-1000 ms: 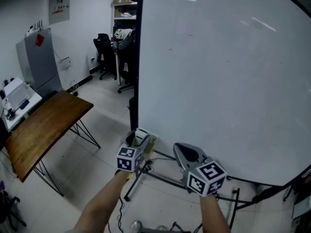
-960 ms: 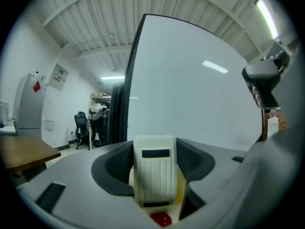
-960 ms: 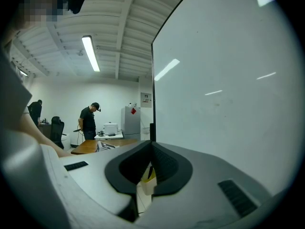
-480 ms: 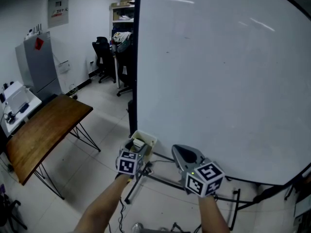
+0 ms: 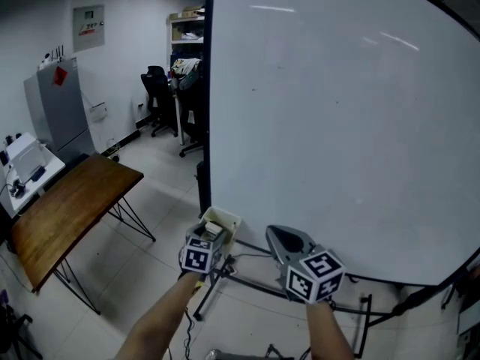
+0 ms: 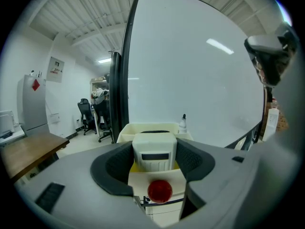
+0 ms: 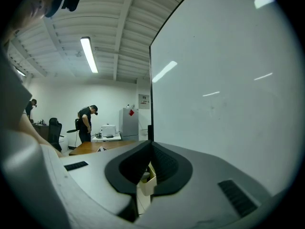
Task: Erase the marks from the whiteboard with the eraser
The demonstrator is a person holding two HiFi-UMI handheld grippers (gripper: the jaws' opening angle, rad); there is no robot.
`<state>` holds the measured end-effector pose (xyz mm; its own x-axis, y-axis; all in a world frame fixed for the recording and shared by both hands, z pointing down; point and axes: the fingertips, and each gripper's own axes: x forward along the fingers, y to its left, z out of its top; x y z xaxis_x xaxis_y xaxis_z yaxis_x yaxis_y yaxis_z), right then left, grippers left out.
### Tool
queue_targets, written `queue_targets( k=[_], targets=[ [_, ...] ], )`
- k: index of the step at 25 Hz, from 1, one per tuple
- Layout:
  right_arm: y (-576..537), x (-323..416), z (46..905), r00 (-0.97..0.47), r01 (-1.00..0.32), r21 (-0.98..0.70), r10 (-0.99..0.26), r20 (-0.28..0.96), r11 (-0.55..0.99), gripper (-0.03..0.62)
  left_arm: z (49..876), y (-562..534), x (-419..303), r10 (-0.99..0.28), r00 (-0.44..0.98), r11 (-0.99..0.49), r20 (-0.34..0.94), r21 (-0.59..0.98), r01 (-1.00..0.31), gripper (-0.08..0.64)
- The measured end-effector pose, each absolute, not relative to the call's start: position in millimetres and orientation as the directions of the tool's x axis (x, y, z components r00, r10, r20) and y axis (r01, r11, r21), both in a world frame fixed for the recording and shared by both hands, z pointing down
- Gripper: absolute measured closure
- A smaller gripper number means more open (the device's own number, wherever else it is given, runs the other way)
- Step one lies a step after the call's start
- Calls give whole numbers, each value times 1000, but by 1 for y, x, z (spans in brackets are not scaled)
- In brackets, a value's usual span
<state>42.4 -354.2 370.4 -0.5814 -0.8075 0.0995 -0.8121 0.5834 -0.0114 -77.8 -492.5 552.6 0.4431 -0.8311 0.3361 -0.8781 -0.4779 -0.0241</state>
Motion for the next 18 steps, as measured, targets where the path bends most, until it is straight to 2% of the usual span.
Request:
queue_targets(
  k=[11, 18],
  targets=[
    [-350, 33, 364, -594, -802, -1, -799, 90, 597, 603, 528, -487, -85, -839, 458, -489, 295, -36, -872, 287],
    [-353, 44, 347, -573, -818, 21, -817, 64, 575, 603, 458, -477, -64, -827, 539, -552, 158, -49, -832, 287]
  ],
)
